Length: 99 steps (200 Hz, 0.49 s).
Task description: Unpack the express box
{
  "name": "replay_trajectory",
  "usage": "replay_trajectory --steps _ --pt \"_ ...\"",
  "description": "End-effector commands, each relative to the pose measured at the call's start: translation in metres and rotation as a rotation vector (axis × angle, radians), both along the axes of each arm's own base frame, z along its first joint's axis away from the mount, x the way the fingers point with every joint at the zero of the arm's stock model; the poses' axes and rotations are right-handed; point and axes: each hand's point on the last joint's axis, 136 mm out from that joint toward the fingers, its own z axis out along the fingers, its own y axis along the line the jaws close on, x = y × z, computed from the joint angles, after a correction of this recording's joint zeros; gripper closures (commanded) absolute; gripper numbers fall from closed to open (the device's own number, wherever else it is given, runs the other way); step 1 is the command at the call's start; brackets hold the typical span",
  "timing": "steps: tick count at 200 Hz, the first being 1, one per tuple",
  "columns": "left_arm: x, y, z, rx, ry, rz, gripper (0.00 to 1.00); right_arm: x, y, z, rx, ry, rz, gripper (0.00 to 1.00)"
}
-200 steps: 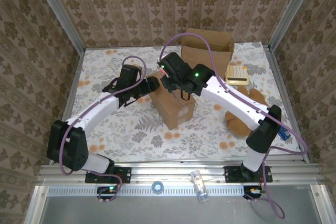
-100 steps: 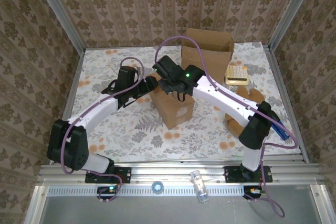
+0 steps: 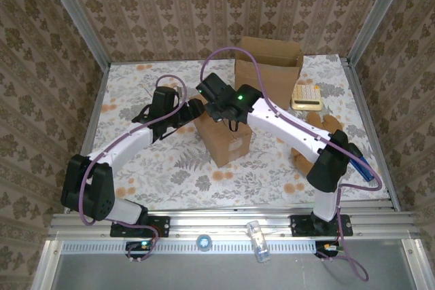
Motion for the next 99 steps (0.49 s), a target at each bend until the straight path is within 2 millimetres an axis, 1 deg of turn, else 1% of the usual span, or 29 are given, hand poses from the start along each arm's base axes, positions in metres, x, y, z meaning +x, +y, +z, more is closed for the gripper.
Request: replay_trajectory --steps 1,99 --pt "-0.0136 0.0096 -0.0222 0.036 0.076 0.01 0.27 0.0067 0.0027 0.0104 0.014 -0.039 -0.032 1.0" --pt "-0.0139 0.0095 -0.0212 0.035 0.074 0.008 0.27 0.0114 0.0082 0.0059 0.014 -0.038 -0.029 1.0"
